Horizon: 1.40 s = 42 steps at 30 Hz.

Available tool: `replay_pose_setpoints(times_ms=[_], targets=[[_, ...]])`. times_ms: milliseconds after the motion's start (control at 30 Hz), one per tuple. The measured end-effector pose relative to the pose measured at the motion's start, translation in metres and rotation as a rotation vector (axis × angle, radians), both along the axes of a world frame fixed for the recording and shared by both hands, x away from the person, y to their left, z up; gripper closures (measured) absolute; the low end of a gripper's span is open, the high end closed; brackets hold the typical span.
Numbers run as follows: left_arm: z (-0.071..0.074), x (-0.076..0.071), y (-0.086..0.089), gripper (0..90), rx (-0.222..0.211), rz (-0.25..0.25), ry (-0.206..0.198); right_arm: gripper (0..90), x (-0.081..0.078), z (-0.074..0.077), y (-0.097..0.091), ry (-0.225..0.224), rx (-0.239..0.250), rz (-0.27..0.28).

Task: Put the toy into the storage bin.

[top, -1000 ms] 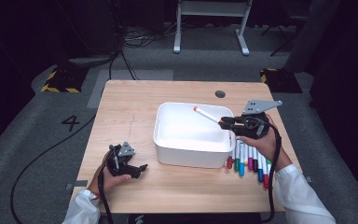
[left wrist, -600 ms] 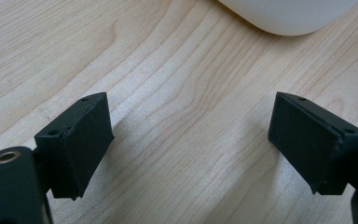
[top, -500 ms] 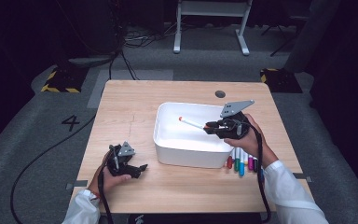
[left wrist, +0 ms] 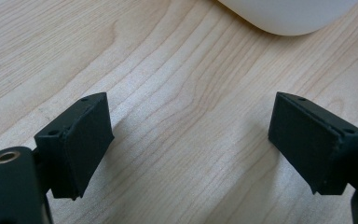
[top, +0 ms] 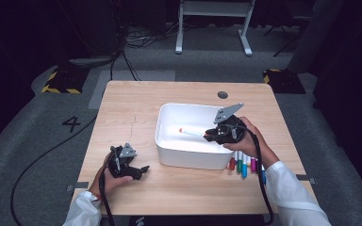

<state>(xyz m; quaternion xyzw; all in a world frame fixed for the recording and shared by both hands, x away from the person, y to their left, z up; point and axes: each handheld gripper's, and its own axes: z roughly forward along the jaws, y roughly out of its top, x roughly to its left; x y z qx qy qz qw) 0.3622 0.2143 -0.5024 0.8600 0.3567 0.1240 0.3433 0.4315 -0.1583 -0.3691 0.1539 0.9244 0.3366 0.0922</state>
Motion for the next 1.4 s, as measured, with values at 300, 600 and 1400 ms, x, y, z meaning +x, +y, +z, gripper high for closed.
replay_pose_setpoints(times_ms=[300, 600, 1400], targets=[[0.000, 0.000, 0.000, 13.6, 0.000, 0.000, 0.000, 75.0, -0.013, -0.004, 0.004, 0.033, -0.052, 0.088], [0.000, 0.000, 0.000, 13.6, 0.000, 0.000, 0.000, 74.7, -0.019, -0.002, 0.002, 0.048, -0.057, 0.109], [0.000, 0.000, 0.000, 13.6, 0.000, 0.000, 0.000, 31.2, -0.059, 0.033, -0.103, -0.190, 0.164, -0.253]])
